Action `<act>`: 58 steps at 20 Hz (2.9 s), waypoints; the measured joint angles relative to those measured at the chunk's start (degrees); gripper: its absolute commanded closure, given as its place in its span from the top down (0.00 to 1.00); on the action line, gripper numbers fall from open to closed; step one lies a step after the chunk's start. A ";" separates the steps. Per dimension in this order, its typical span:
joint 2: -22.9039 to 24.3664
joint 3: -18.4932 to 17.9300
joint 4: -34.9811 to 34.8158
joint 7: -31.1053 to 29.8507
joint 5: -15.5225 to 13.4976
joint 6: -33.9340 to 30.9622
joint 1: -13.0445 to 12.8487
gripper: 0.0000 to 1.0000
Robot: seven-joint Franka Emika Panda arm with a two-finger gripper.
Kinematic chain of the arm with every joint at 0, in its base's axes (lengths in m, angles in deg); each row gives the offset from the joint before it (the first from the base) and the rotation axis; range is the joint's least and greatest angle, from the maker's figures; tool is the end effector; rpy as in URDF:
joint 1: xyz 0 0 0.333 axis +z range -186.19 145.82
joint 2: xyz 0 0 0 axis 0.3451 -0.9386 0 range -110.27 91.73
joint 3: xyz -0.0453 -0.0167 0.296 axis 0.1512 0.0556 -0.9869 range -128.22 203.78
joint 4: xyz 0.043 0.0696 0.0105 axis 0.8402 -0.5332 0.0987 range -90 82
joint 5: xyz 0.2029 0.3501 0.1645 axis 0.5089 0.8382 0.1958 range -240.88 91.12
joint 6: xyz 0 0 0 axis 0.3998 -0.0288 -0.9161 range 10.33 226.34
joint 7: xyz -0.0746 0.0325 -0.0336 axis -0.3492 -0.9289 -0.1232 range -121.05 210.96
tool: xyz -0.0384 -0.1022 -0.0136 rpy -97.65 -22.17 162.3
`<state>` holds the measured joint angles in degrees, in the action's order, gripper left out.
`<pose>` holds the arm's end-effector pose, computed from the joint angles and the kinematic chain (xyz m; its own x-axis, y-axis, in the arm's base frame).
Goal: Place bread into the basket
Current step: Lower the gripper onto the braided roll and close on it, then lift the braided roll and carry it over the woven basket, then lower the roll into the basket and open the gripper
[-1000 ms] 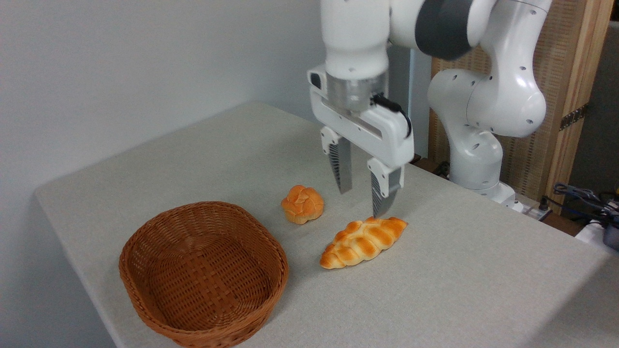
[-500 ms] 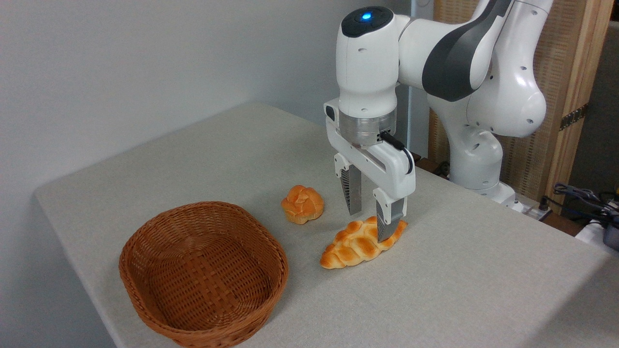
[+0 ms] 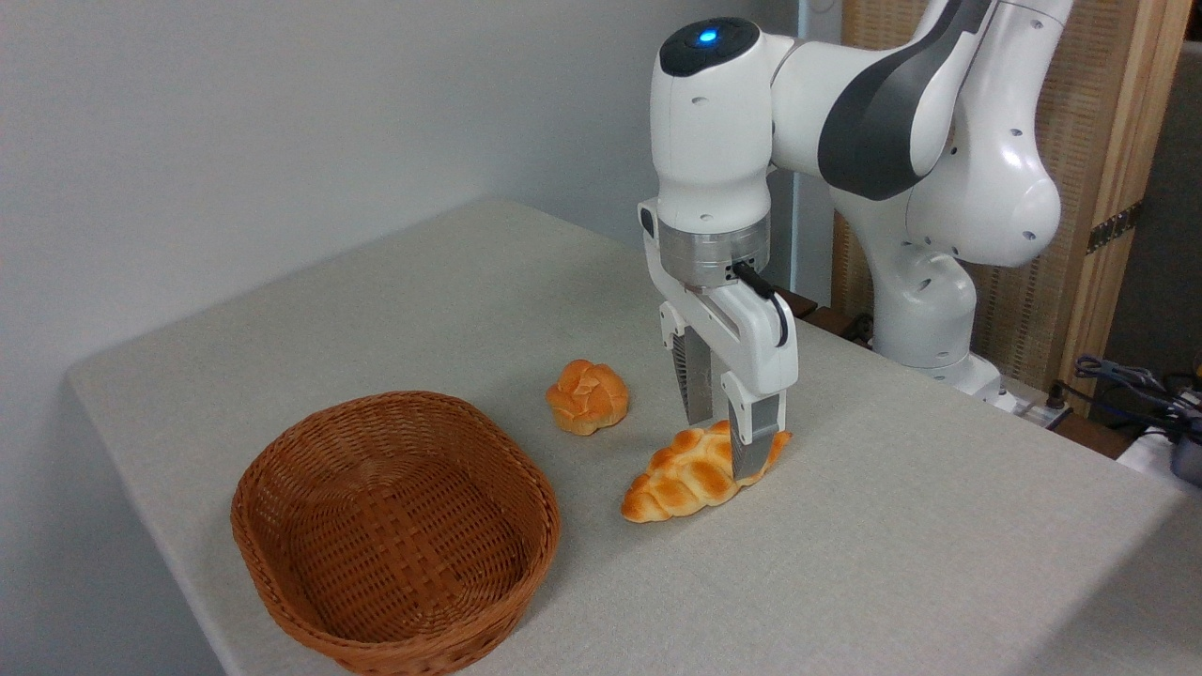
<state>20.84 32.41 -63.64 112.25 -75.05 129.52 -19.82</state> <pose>0.4185 0.0387 0.3813 0.4662 -0.8839 0.0358 -0.8844 -0.4648 0.0427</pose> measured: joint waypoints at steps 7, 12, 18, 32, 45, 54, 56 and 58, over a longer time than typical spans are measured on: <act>-0.42 0.00 -0.10 1.98 2.18 0.07 0.00 0.84; -1.25 0.03 -0.13 2.00 2.17 1.68 -0.03 0.56; -1.73 0.18 -0.13 2.00 2.17 1.75 -0.23 0.56; -1.72 0.29 0.05 2.01 2.17 1.43 -0.37 0.56; -8.36 0.31 21.80 -4.45 -9.45 -5.10 -1.17 0.52; -27.24 0.38 38.10 -9.23 -9.59 3.55 -5.36 0.78; -29.66 0.40 38.51 -9.23 -9.59 6.46 -5.78 0.80; -31.36 0.43 38.68 -9.22 -9.59 7.81 -6.11 1.00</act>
<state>-10.52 32.83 -24.95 103.02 -84.64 137.33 -25.93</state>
